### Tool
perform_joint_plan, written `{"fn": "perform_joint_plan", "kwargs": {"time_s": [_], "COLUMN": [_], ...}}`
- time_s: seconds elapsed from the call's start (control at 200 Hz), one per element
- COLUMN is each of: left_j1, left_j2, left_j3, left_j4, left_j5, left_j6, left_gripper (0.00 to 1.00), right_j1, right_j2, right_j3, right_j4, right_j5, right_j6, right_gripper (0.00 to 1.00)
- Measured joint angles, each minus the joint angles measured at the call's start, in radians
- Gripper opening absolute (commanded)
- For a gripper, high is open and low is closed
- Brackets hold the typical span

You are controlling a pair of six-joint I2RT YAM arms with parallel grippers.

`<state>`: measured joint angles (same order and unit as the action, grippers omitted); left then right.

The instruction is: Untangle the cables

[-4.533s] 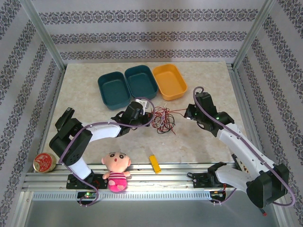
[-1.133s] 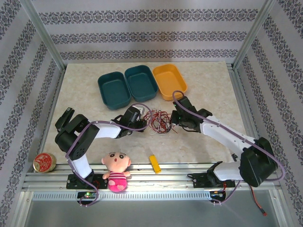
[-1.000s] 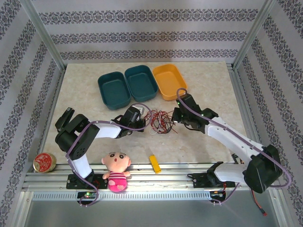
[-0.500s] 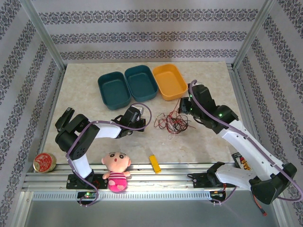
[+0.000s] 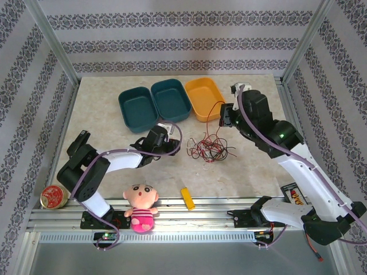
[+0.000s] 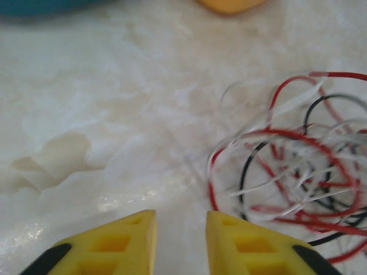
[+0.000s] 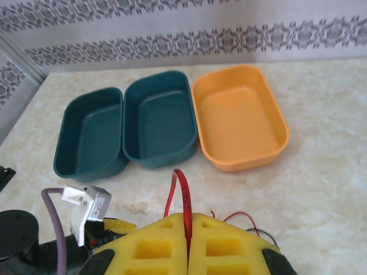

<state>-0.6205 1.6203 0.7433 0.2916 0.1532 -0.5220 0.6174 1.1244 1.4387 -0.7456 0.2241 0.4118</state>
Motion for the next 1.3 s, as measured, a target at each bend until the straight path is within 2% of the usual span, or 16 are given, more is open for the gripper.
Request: {"fn": "perform_joint_plan", "kwargs": {"time_s": [0.185,0.315,0.605,0.929,1.089,1.299], "left_j1": [0.000,0.000,0.000,0.000,0.000,0.000], "left_j2": [-0.060,-0.082,-0.180,-0.378,-0.459,-0.533], "left_j3": [-0.002,-0.006,-0.043,-0.102,-0.147,-0.173], "left_j4": [-0.001,-0.012,-0.040,-0.107,-0.129,-0.181], "left_j5": [-0.008,-0.020,-0.056,-0.167,-0.216,-0.266], "left_j6": [-0.002,-0.003,-0.011,-0.012,-0.013,-0.013], "left_gripper": [0.48,0.60,1.00,0.99,0.99,0.99], "right_j1": [0.023,0.034,0.042,0.007,-0.089,-0.224], "right_j2": [0.000,0.014,0.072,0.254,0.397,0.546], "right_j3": [0.083,0.148,0.250,0.320,0.387,0.404], "right_j4": [0.001,-0.003,0.008,0.053,0.074,0.101], "right_j5": [0.026,0.036,0.084,0.128,0.119,0.040], "right_j6": [-0.047,-0.081,-0.150,-0.193,-0.202,-0.163], "right_gripper": [0.00,0.00,0.00,0.00,0.00,0.00]}}
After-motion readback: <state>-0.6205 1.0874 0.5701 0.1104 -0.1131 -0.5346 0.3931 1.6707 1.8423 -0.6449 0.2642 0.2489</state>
